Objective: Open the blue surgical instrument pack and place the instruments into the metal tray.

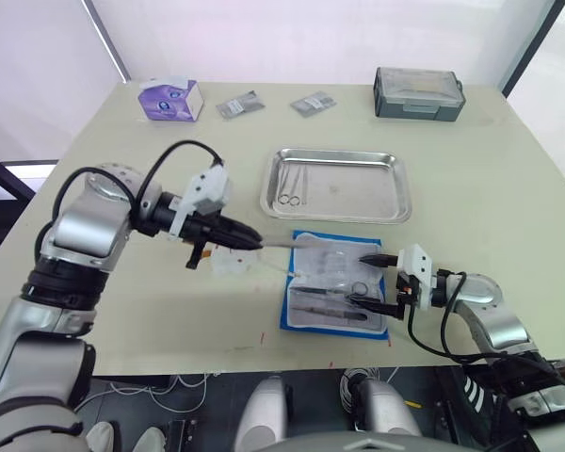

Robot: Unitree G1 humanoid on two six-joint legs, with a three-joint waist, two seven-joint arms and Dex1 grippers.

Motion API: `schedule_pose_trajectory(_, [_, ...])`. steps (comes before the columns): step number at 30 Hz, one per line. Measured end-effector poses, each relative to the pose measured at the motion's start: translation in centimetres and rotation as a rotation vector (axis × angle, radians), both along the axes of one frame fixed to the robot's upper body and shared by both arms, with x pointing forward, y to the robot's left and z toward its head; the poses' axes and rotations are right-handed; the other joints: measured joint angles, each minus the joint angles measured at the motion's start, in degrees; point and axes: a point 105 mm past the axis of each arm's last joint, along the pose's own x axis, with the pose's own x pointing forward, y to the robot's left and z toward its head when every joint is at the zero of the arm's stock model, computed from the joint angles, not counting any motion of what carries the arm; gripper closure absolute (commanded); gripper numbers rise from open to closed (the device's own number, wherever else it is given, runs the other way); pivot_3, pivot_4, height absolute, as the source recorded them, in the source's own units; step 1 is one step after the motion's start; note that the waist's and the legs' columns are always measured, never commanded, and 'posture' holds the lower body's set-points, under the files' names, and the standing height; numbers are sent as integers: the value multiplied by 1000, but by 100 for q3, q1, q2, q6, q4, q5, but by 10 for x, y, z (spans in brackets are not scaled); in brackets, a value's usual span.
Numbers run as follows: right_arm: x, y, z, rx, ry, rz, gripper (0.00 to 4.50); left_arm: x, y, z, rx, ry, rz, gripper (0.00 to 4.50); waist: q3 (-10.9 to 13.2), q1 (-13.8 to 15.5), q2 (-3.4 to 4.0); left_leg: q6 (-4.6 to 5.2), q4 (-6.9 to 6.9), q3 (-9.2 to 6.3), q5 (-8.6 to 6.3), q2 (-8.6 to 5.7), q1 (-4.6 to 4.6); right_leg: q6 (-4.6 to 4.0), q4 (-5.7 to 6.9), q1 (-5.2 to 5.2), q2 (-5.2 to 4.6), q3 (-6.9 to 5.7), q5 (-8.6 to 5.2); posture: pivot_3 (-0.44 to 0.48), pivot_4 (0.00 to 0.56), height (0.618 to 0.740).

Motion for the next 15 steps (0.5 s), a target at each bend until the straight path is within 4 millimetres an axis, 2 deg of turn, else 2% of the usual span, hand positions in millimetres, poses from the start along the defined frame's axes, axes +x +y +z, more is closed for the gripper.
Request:
schedule_pose_trajectory(5, [1,1,1,0,-4,4,0,20,-28,6,-125,-47,92,4438,2,-13,-1,0,0,0,0,0,-1,0,1,0,0,1,1,0,150,727])
schedule_pose_trajectory(8, [1,1,1,-1,-2,6,0,37,-46,14,-229,-104,206,4438,3,-14,0,0,0,-3,0,0,-2,1,0,0,0,0,1,0,150,727])
schedule_pose_trajectory(10, [1,1,1,-1,-1,7,0,44,-61,11,-273,-114,290,4438,2,-14,-1,0,3,-1,0,-1,-2,2,1,1,-1,4,1,0,150,727])
schedule_pose_trajectory(15, [1,1,0,-1,0,8,0,55,-75,7,-323,-105,447,4438,3,-15,0,-1,2,-1,1,-1,-1,1,2,1,-1,5,1,0,150,727])
